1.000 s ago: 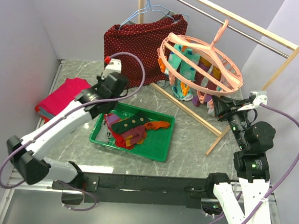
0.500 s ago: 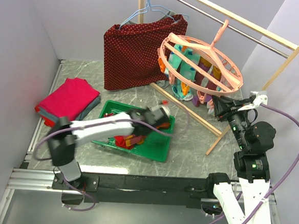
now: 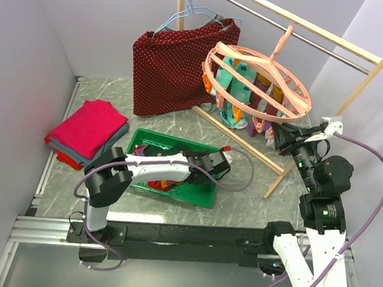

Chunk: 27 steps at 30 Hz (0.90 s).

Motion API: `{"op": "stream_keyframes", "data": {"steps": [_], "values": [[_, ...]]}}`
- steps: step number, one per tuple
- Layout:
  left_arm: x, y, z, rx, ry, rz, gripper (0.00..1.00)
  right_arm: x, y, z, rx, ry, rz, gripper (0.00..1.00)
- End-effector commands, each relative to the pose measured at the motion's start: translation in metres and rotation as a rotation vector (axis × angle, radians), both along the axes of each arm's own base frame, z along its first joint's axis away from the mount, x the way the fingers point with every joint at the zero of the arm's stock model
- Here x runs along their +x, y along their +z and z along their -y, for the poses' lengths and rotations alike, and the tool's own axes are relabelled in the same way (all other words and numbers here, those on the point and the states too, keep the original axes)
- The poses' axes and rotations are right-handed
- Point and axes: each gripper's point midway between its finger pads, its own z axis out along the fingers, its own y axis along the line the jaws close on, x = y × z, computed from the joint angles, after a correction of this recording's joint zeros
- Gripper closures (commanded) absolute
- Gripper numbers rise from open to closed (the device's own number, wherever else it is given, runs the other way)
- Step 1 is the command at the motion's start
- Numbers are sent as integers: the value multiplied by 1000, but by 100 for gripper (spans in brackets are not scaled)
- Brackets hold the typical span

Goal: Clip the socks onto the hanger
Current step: Pick up the sock from the bin.

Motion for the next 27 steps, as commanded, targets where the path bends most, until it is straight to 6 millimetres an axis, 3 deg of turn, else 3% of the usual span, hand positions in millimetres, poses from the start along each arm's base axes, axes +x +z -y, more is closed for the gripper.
{"op": "stream_keyframes", "data": {"steps": [1,9,12,17,21,27], "values": [[6,12,27,-107,-38,49,52,-4,4,-4,3,20,13,100],[4,4,28,-92,-59,39,54,-4,5,-4,6,19,12,100],[-1,0,25,-77,-70,11,50,-5,5,-4,1,23,10,100],[-26,1,10,-13,-142,-69,39,-6,8,-4,-6,22,16,100],[-45,-8,-12,115,-224,-59,38,-4,6,-4,-7,25,8,100],[-41,0,-16,153,-259,12,38,-3,4,-6,0,35,4,100]]}}
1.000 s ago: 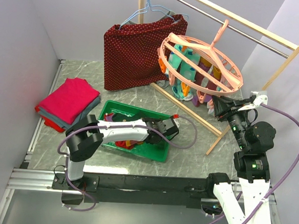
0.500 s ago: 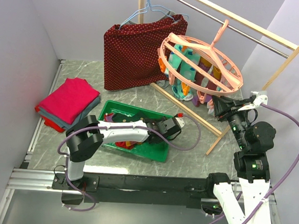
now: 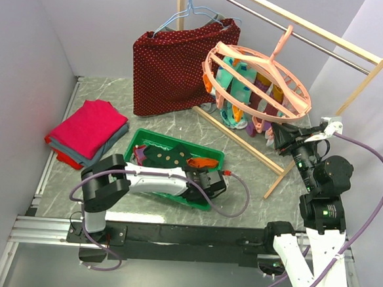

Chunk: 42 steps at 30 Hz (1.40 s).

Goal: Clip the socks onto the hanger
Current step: Pick up the sock from the bin.

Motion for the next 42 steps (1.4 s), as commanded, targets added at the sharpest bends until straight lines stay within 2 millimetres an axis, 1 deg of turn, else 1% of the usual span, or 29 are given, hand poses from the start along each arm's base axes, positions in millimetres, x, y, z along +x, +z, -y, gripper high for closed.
{"op": "stream_keyframes", "data": {"steps": [1,3,6,12,15,17,18,19,21,22,24,25,27,28,30,31,33,34,36,37,39,41,42], "values": [[10,27,1,-8,-41,90,38,-3,4,-6,0,34,6,100],[14,27,2,3,-48,112,38,-3,5,-6,0,34,6,100],[18,21,3,34,-56,130,39,-3,6,-6,1,34,10,100],[19,6,-4,98,-67,137,42,-3,3,-7,3,36,5,100],[19,3,-5,99,-70,137,44,-3,3,-7,4,38,5,100],[20,2,-3,94,-70,142,49,-2,2,-7,7,40,4,100],[21,2,-2,92,-66,146,52,-2,3,-8,8,41,5,100],[22,3,0,88,-63,152,61,-2,4,-7,8,40,6,100],[24,7,5,66,-55,165,71,-3,4,-7,8,41,6,100],[26,12,8,51,-49,176,82,-3,4,-7,8,40,5,100],[30,24,15,7,-35,198,95,-3,6,-7,7,38,10,100],[32,35,18,-31,-16,216,99,-4,7,-7,6,38,11,100],[37,54,26,-107,11,245,99,-4,7,-7,6,39,11,100],[39,72,29,-171,35,260,99,-5,9,-7,6,39,15,100],[44,98,35,-277,69,268,99,-5,10,-7,8,41,13,100],[45,120,36,-355,91,274,99,-5,12,-8,8,44,17,100],[48,151,43,-476,104,266,99,-6,13,-9,13,50,17,100],[46,174,44,-552,111,271,99,-6,13,-8,15,49,16,100],[44,203,48,-654,98,262,99,-6,15,-10,20,56,20,100],[43,226,49,-728,91,275,99,-6,16,-10,20,57,23,100],[38,262,50,-834,66,283,99,-7,20,-10,23,58,28,100],[35,291,55,-949,75,272,99,-8,22,-11,24,61,34,100],[31,303,58,-990,55,258,99,-8,23,-11,28,63,35,100]]}}
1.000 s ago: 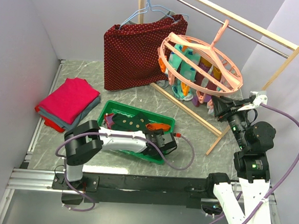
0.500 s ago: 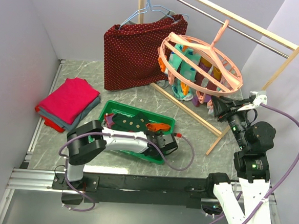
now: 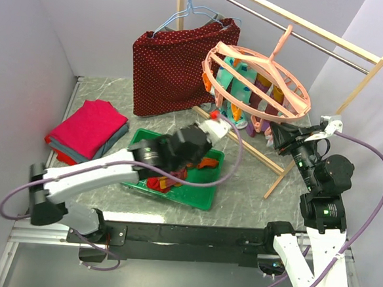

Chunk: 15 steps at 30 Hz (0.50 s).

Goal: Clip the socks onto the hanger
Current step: Pick up the sock from the bin.

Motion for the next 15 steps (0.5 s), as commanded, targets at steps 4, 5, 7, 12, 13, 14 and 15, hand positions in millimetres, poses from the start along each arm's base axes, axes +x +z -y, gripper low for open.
{"op": "stream_keyframes", "data": {"steps": [4,5,7,12,13,14,15], "values": [[-23,87,34,-357,-153,-36,99,-9,23,-9,30,53,43,100],[-25,90,39,-385,-166,-40,99,-10,24,-10,37,56,46,100],[-28,86,48,-422,-177,-77,99,-10,25,-11,44,62,47,100],[-26,84,68,-522,-165,-142,99,-11,27,-13,64,79,51,100],[-27,84,72,-539,-171,-151,99,-12,28,-14,69,83,53,100],[-28,86,75,-558,-177,-157,99,-11,29,-15,77,86,54,100],[-28,90,79,-595,-179,-166,99,-11,28,-15,82,90,50,100]]}}
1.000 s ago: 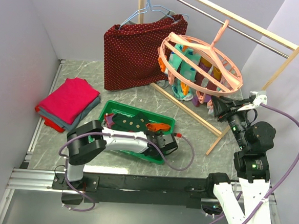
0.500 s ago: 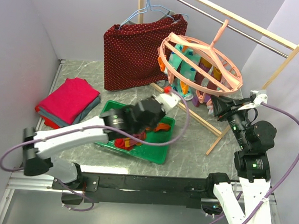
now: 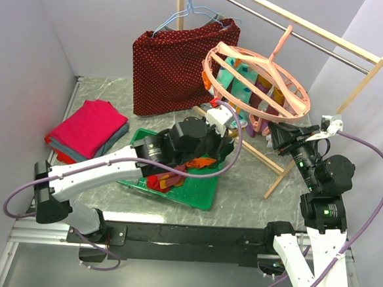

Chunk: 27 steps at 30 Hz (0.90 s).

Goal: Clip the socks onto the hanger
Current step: Pick up the sock from the bin, then clamp the sock onto the hanger.

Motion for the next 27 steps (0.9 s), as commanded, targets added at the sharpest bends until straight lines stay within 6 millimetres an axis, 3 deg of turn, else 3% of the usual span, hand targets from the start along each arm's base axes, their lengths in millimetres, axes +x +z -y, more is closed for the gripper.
{"op": "stream_keyframes", "data": {"steps": [1,27], "values": [[-6,26,21,-196,-36,-56,99,-6,22,-8,36,45,55,100],[-8,21,59,-276,-64,-126,99,5,6,-16,109,90,17,100]]}}
